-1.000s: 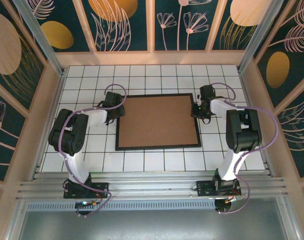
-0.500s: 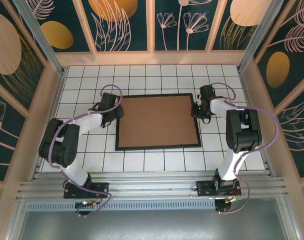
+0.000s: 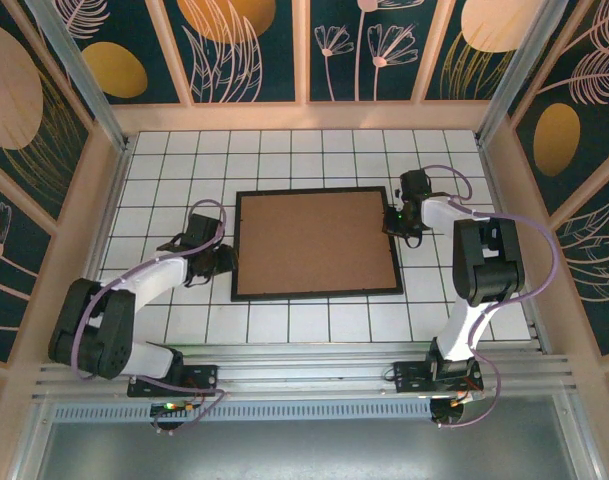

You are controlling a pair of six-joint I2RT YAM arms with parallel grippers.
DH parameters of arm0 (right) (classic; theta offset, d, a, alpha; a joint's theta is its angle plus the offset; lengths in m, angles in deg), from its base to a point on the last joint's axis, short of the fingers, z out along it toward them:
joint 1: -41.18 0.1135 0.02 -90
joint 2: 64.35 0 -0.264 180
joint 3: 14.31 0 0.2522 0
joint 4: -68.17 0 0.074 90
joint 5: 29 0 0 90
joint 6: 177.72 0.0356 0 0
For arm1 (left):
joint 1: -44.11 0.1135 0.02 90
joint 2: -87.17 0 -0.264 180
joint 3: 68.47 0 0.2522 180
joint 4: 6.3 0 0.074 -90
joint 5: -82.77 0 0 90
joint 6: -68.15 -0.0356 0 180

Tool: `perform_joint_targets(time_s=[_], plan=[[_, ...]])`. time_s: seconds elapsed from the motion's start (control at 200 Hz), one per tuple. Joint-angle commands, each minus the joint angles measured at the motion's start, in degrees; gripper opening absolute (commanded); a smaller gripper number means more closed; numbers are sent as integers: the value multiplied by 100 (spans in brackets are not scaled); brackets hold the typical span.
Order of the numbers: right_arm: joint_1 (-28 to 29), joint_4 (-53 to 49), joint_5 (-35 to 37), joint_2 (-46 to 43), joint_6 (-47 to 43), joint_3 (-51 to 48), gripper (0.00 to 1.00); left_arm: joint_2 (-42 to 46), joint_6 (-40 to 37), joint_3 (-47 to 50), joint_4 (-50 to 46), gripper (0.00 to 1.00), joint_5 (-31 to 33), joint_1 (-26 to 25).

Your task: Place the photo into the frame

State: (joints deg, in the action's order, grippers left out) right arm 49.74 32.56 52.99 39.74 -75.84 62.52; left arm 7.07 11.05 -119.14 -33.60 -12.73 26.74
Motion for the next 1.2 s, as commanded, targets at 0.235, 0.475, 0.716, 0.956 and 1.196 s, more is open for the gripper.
perform_joint_targets(time_s=[0.235,0.475,0.716,0.956,1.196], plan=[[-15,5,-12,-79,-8,-5,19,-86,-63,-10,-174,29,-404,-38],[-19,-4,-23,-61,-6,-2,19,-298,-74,25,90,28,-559,-35],[25,20,-106,-38,25,-62,19,-406,-34,43,469,29,-742,-74],[99,105,-253,-16,78,-143,19,-672,-100,18,475,33,-564,-321],[179,136,-271,20,112,-163,19,-993,-92,8,460,35,-316,-581]])
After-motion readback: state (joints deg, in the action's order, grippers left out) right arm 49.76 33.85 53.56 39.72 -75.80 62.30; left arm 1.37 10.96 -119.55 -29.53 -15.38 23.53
